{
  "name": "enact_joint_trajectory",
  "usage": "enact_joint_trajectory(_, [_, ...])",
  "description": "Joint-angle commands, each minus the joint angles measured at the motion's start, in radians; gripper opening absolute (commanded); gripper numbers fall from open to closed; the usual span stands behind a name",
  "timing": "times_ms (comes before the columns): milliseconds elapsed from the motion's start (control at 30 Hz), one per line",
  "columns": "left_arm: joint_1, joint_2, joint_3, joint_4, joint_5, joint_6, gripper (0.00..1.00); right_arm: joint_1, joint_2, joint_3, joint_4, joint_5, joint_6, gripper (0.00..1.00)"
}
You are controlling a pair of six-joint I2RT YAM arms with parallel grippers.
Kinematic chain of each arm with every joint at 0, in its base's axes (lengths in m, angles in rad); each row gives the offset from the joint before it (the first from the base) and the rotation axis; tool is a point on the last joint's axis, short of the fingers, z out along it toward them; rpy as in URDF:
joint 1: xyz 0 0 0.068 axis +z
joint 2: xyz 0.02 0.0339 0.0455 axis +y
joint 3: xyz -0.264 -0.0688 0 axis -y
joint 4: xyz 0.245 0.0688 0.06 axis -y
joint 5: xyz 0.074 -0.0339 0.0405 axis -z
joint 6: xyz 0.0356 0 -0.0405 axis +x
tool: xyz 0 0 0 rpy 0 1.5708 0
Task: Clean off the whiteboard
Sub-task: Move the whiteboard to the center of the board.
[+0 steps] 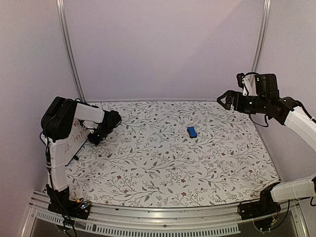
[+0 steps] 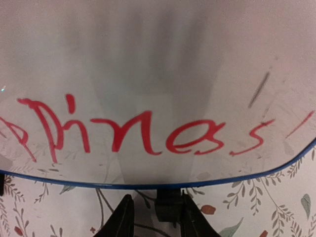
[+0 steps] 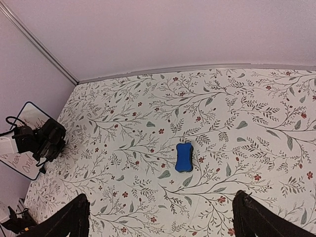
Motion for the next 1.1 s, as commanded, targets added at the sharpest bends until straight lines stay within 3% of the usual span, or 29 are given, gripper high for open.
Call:
enact_joint_trajectory(0, [0.021, 0.004, 0.012, -0.033, 0.000, 0.022, 0.30, -0.006, 0.008, -0.010, 0.026, -0.024, 0.012, 0.99])
enact_joint_trajectory(167, [0.023, 0.007, 0.015, -0.033, -0.005, 0.030, 0.28, -0.006, 0.008, -0.014, 0.026, -0.028, 0.014, 0.99])
enact_joint_trajectory(733, [0.017, 0.001, 0.005, -0.024, 0.003, 0.026, 0.01, -0.005, 0.007, -0.014, 0.036, -0.041, 0.014, 0.99])
enact_joint_trajectory(1067, [-0.056, -0.012, -0.011, -0.017, 0.032, 0.001, 0.00, -0.006, 0.012, -0.017, 0.042, -0.045, 0.016, 0.99])
